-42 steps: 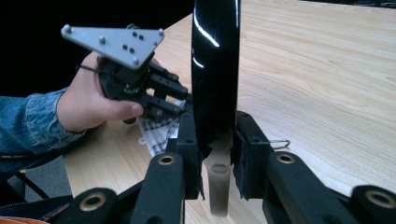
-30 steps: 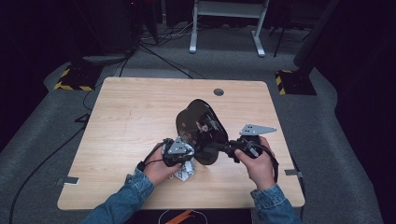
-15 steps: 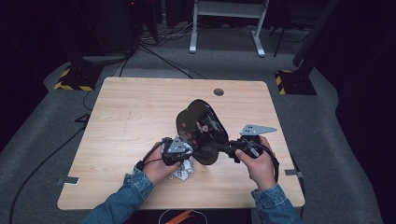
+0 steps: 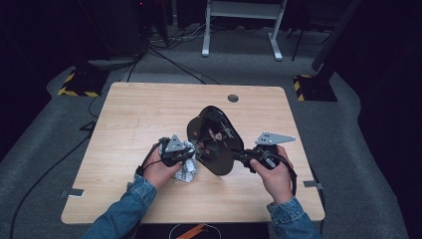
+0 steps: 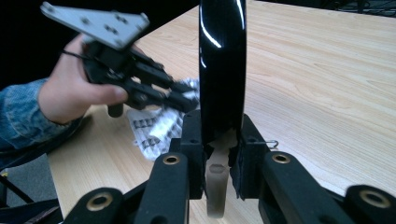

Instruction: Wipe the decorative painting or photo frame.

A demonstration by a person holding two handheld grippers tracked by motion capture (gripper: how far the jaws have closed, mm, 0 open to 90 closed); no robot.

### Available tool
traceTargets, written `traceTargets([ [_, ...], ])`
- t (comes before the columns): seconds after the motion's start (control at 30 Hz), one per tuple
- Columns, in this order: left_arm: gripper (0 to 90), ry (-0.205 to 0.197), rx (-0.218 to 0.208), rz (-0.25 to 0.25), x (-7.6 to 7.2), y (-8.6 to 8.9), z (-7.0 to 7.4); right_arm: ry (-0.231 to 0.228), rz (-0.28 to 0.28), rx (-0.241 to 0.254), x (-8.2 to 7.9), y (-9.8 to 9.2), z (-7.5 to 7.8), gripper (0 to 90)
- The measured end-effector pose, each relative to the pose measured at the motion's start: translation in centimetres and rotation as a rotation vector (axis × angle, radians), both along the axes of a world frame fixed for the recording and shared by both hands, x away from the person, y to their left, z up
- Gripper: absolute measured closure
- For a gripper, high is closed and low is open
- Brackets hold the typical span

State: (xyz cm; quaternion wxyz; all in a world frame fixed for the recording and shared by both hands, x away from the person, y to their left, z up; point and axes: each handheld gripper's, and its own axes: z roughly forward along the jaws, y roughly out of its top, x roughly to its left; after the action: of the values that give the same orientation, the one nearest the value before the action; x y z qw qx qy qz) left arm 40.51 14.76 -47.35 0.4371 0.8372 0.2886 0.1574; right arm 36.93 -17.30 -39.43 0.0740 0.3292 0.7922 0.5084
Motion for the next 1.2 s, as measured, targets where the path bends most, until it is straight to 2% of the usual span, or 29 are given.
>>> traceTargets([
  [0.3, 79.4, -0.066, -0.063, 0.025, -0.2, 1.7, 2.5, -0.025, -0.044, -0.018, -0.2, 0.3, 0.1, 78.5],
  [0.43, 79.4, -0.078, -0.074, 0.036, -0.3, 2.2, 3.0, -0.036, -0.058, -0.002, -0.2, 0.3, 0.4, 75.2],
  [0.77, 79.3, -0.077, -0.093, 0.053, -0.6, 2.9, 3.3, -0.072, -0.073, 0.033, 0.0, 0.4, 1.3, 72.3],
  [0.9, 79.3, -0.089, -0.098, 0.055, -0.8, 3.0, 3.7, -0.091, -0.075, 0.014, 0.1, 0.7, 1.5, 79.1],
  [1.03, 79.3, -0.095, -0.11, 0.053, -1.0, 3.0, 4.1, -0.085, -0.066, 0.01, 0.1, 0.8, 1.6, 79.6],
  [1.1, 79.2, -0.103, -0.129, 0.058, -1.0, 3.0, 4.5, -0.085, -0.066, 0.011, 0.1, 0.8, 1.6, 79.7],
  [1.2, 79.3, -0.124, -0.148, 0.053, -1.0, 2.8, 5.2, -0.081, -0.064, 0.015, 0.1, 0.8, 1.6, 79.8],
])
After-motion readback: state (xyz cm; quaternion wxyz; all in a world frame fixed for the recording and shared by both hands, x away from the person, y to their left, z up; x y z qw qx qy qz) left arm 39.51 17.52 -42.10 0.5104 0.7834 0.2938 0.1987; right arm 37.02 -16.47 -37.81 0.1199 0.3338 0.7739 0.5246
